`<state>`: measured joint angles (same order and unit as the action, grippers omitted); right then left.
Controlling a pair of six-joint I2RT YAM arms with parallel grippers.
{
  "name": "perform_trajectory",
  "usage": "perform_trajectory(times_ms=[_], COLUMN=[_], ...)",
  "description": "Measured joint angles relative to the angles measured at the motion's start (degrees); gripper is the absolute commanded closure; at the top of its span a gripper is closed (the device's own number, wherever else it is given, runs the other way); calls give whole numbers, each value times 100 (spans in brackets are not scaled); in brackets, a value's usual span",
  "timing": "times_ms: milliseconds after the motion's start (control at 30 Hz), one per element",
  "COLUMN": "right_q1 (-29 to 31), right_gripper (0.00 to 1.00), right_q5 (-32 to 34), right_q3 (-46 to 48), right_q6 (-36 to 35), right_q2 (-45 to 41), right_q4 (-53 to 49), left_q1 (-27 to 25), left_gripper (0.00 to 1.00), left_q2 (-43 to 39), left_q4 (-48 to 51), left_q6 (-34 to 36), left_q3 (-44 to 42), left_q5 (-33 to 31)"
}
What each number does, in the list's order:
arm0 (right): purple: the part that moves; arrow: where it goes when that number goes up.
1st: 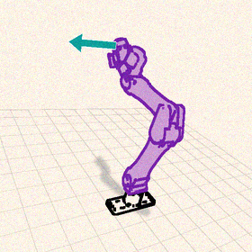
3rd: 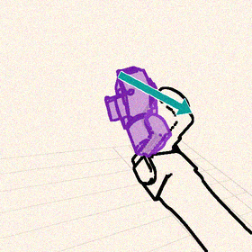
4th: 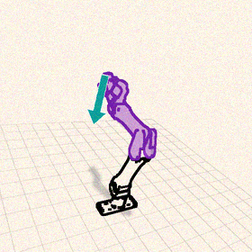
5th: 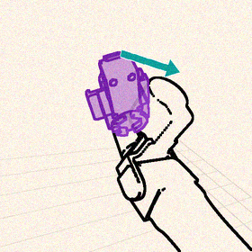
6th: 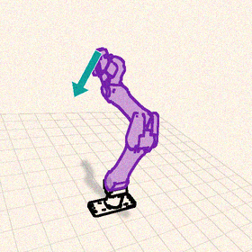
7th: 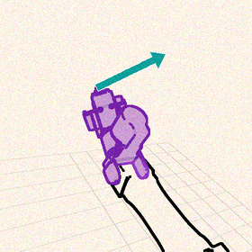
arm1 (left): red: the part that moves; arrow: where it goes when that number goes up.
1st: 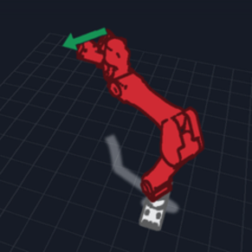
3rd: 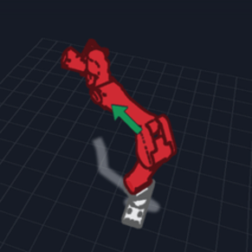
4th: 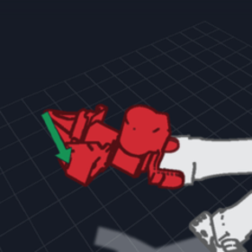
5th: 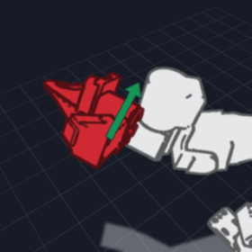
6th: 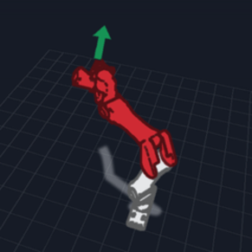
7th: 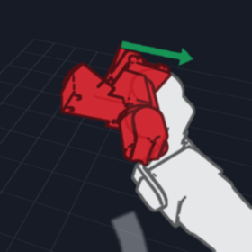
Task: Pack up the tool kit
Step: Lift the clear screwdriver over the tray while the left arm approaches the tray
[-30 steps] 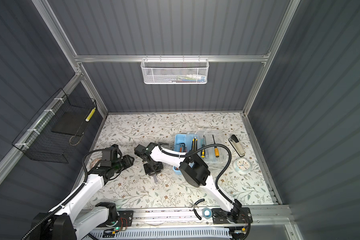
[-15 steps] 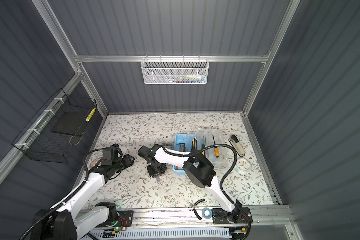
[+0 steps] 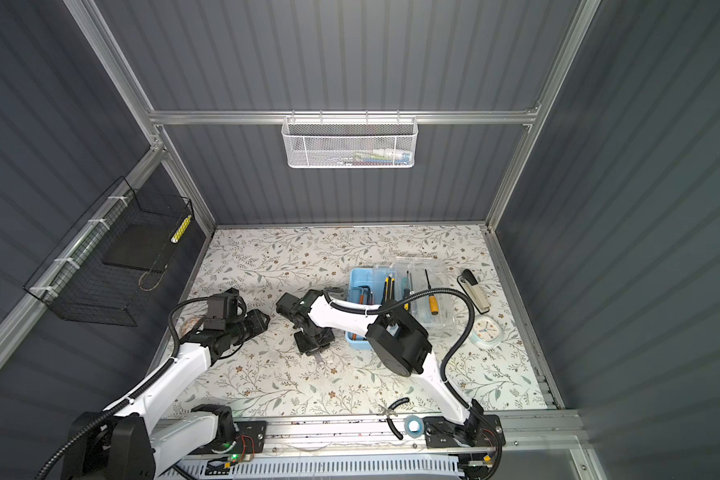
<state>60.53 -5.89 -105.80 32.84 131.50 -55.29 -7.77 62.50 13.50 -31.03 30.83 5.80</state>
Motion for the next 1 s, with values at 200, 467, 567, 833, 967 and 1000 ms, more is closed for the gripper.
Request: perform_trajectory(times_ms=[200,467,567,833,967,1000], right_q1=[0,0,-2,-96,-205,-251], right_gripper=[82,91,100,100,100,100], right_q5=[13,66,81,164,350,407], right_q3=[2,81,144,424,424,424], right_q6=[-33,-61,-98,-181,-254,-291], right_q2=[0,-61,-103,-468,-988,-1147], right_q4=[-4,68,127,205,177,164], left_q1=[0,0,0,0,0,0], left_gripper=[57,57,57,57,56,56], left_q2=[142,216,286,365,378,387], left_q4=[-96,-212,-249,-297,-334,-358], left_q6=[0,0,0,-13,-28,-44], left_q3=[0,9,31,37,74,90], left_q5=[4,28,44,136,232,267])
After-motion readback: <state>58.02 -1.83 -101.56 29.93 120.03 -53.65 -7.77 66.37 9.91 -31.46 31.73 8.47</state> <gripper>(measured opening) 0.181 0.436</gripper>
